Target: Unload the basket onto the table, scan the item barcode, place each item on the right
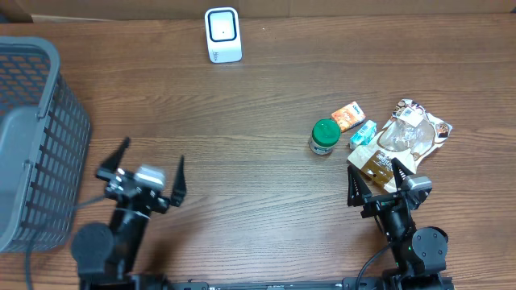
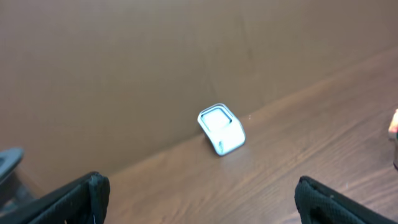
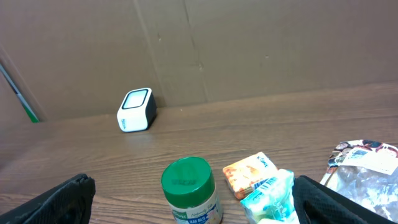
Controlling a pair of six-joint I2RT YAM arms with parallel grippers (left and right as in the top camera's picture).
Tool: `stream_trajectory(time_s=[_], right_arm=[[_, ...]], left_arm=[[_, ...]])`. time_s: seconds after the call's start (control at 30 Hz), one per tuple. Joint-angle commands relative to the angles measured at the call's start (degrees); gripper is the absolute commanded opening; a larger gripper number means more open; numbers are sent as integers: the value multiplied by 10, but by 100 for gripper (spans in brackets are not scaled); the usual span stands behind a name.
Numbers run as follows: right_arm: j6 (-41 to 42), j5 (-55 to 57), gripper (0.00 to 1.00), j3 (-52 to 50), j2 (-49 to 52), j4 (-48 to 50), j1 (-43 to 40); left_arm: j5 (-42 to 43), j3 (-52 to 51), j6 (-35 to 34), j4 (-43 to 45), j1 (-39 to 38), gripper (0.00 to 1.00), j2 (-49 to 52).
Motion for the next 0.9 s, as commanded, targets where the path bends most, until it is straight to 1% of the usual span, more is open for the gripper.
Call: stream_trajectory(time_s=[0.0,0.1,0.2,0.27,0.43,0.53,0.63,0.87], right_arm=[[-2,5,100,-6,-5,2,-3],[-2,5,100,-6,-5,2,-3],[-2,5,100,-6,-5,2,-3],[-2,5,100,-6,-5,2,-3],[-2,5,100,-6,-5,2,-3],[-2,5,100,-6,-5,2,-3],[-2,5,100,-6,-5,2,-3],[-2,5,100,-6,-5,2,-3]], left_arm=[[11,-100,5,71,-6,99,-73],[-19,-162,-10,110,-7,99,-126],[-80,-196,-71,109,-7,100,-169],[-115,-206,-104,109,-7,100,-167],[-137,-230,-102,104,-7,100,-168],[-148,-235,-101,61,-7,100,-168],[-147,-235,-101,39,-7,100,-168],[-146,-235,-101,36,-7,100,-168]])
